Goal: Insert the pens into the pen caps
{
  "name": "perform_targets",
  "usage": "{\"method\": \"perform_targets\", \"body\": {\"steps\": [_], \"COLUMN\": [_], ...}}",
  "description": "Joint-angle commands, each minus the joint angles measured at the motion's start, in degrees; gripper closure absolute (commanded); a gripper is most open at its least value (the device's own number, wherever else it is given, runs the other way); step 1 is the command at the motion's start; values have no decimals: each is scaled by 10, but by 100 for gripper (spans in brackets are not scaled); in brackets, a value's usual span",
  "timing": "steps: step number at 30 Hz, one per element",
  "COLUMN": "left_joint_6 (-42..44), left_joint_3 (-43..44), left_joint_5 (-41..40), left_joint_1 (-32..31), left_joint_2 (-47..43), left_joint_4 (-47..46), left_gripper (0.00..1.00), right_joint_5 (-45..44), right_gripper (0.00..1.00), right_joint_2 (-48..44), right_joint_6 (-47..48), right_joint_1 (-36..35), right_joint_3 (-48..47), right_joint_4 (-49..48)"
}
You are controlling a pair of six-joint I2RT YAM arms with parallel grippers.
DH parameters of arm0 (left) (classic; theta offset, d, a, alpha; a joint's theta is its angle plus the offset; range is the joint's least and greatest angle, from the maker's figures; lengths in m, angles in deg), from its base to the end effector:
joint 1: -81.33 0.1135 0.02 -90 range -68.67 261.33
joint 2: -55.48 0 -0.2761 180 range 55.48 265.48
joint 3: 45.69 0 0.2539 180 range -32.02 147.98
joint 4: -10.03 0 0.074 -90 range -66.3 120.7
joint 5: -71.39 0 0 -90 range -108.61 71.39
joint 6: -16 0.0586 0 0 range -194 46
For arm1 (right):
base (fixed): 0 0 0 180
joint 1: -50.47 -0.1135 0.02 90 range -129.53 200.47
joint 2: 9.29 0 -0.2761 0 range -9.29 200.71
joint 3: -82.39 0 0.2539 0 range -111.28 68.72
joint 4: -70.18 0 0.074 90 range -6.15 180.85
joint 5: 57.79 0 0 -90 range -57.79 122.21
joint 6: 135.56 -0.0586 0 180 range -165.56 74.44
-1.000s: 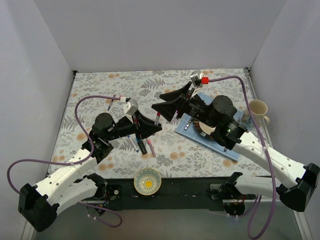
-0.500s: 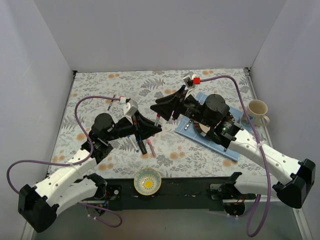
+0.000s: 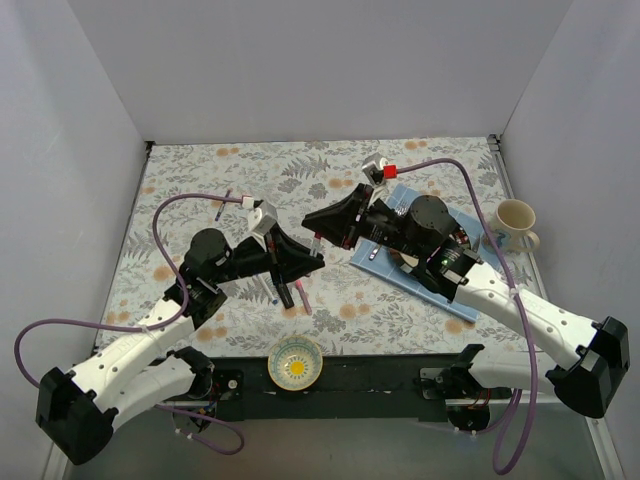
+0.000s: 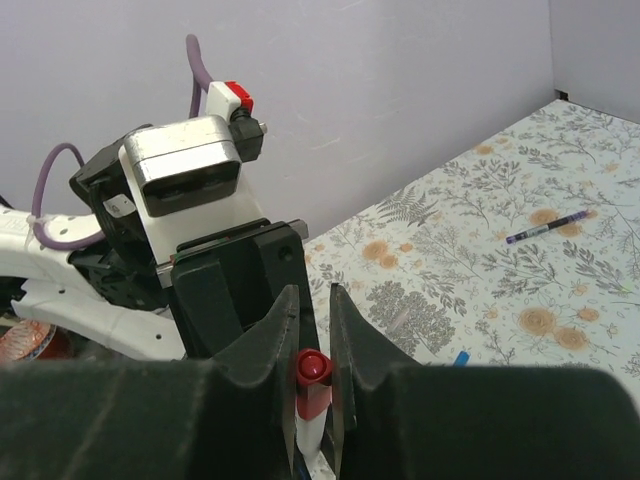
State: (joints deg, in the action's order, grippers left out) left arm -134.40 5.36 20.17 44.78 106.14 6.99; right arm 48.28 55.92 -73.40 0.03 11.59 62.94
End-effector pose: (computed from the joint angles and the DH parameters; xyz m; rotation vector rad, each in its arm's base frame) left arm 0.1535 -0.1595 0.3359 0.2750 1.8261 -1.7787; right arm 0.1684 0.2293 0.4178 -0.5411 1.3855 1.3191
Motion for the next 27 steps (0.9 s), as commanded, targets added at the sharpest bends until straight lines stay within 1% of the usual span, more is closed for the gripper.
{"method": "perform_targets", "body": {"steps": [1,3,7,8,11,14,16,18,21,27], "left_joint_6": [5,3,-2,-2,2,11,19,28,44,55], "left_joint_3": [13,27,44,47,72,73,86,91,102,130], "left_joint_5": [5,24,45,52,60,28,21,10,-4,14], "left_joint_1": [-1,-2,-1,-1,0,-1,0,-1,0,1], "left_joint_2": [-16,-8,11,15,31,28,28,27,23,38], "left_joint_4": [-97,-104,-131,-133,-122,-129,-110,-97,-81,-54], "left_gripper": [100,100,100,100,100,100,100,100,100,100], "right_joint_5": [106,141,227,248,261,244,233,221,217,256], "right_gripper": [99,99,99,99,99,99,99,99,99,99], "right_joint_2": [-3,-3,0,2,3,-3,-8,-10,-13,13], "right_joint_6": [17,14,-21,-23,-37,-58,-51,-24,-6,15], "right_joint_1": [-7,-7,-7,-7,-7,-7,-7,-7,-7,-10], "right_joint_3": [46,56,92,98,107,119,124,118,119,104], "right_joint_4": [15,5,-72,-75,-79,-81,-63,-6,24,65]}}
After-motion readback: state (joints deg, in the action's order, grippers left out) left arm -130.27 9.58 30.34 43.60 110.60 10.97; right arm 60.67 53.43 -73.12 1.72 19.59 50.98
